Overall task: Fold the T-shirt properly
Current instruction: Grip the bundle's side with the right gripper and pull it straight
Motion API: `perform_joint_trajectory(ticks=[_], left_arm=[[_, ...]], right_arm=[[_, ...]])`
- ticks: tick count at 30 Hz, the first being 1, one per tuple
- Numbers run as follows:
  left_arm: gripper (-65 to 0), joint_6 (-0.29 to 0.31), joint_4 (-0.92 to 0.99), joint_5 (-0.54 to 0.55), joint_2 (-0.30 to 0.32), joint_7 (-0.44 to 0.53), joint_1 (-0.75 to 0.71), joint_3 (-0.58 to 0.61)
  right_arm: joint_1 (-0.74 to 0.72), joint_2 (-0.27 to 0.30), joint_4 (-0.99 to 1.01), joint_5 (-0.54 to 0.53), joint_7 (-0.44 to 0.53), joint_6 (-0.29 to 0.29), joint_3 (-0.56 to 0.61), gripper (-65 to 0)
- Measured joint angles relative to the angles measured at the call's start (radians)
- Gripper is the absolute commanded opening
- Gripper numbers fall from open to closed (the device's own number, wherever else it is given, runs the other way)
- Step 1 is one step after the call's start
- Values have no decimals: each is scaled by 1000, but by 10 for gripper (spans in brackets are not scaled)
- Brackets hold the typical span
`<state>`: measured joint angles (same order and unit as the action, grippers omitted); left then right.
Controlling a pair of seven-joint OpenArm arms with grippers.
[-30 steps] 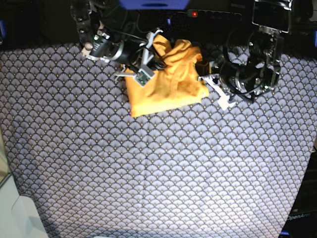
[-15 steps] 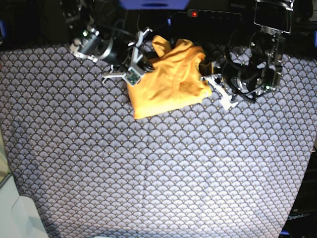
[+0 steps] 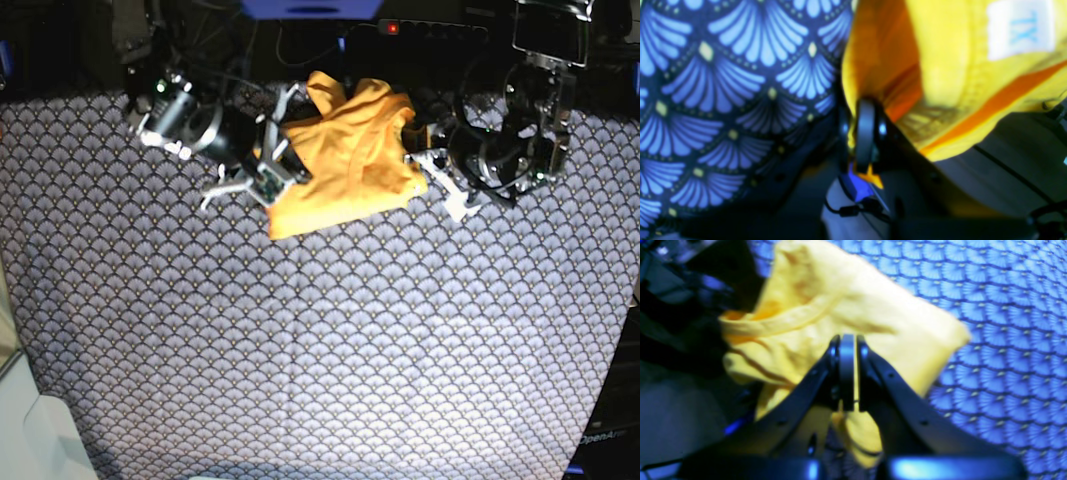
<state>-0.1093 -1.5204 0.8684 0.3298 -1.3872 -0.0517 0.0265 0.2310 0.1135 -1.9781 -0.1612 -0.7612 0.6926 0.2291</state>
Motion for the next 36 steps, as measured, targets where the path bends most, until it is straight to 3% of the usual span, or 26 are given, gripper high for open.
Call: perform_joint_trajectory(ticks=[6, 13, 19, 26, 29, 32, 36], left_arm=[[-650, 0, 0, 0, 0, 0, 0, 0], [-650, 0, 0, 0, 0, -1, 2, 0], [-650, 0, 0, 0, 0, 0, 2, 0], [-650, 0, 0, 1, 6, 0, 2, 0], [-650, 0, 0, 5, 11, -1, 2, 0], [-650, 0, 0, 4, 17, 0, 2, 0], [-650, 0, 2, 1, 17, -1, 2, 0]], right_arm=[[-118, 0, 62, 1, -50, 0, -1, -650], [-172, 0, 229, -3, -34, 0, -2, -650], [-173, 8, 386, -11, 111, -1, -6, -650], [-178, 3, 555, -72, 277, 27, -102, -650], [-164, 3, 495, -35, 232, 27, -122, -650], [-121, 43, 329, 5, 141, 6, -127, -650], [-99, 42, 81, -5, 31, 3, -128, -650]])
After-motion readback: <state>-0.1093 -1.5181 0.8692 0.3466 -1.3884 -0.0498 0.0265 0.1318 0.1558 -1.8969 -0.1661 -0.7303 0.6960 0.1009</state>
